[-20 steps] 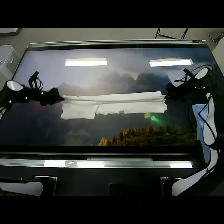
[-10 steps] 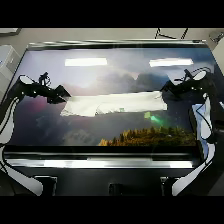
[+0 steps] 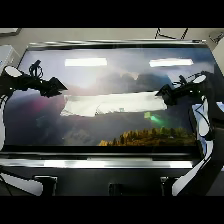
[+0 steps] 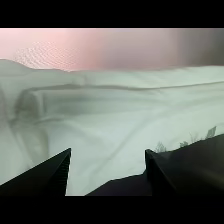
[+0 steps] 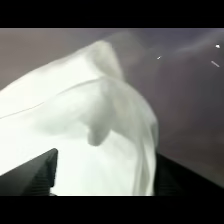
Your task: Fold the clothes and pants, and hang the long-sleeved shirts on hangers.
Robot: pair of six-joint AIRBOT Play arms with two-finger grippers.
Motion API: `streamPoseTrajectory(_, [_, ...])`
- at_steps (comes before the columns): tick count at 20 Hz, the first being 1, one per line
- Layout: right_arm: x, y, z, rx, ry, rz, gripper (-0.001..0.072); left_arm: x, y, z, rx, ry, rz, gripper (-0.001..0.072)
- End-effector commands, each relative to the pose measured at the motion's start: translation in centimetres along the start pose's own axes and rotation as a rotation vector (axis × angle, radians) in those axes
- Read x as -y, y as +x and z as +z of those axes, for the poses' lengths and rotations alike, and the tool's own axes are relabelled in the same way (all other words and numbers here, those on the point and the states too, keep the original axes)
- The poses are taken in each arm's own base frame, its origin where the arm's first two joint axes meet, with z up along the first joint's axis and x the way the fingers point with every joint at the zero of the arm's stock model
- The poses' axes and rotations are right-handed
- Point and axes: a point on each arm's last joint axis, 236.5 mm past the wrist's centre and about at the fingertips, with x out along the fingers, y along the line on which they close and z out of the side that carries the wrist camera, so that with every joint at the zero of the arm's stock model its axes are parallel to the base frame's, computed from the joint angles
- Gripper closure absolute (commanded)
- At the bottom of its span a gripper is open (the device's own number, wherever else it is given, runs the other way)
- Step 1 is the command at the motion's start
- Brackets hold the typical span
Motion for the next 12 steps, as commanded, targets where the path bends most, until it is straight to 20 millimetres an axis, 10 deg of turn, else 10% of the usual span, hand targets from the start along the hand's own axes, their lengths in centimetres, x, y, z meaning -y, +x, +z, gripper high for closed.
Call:
streamPoseTrajectory(1, [-1.9, 2.0, -0.9, -0.032, 0.0, 0.026, 0.05, 3.3, 0.6, -1.0, -0.016, 0.072, -0.017, 0.0183])
streamPoseTrajectory(2, [-3.0, 1.6, -1.1, -0.034, -0.009, 0.051, 0.0675, 4.2, 1.3, -1.3, -0.024, 0.091, -0.023, 0.0197])
streamPoseTrajectory(5, [-6.1, -1.9, -2.8, -0.038, -0.117, 0.083, 0.0679, 7.9, 4.8, -2.2, -0.026, 0.161, -0.041, 0.0591])
streamPoseTrajectory(12, [-17.0, -11.6, -10.4, 0.038, -0.404, 0.106, 0.0679, 18.8, 20.6, -12.3, -0.164, 0.149, -0.157, 0.0683])
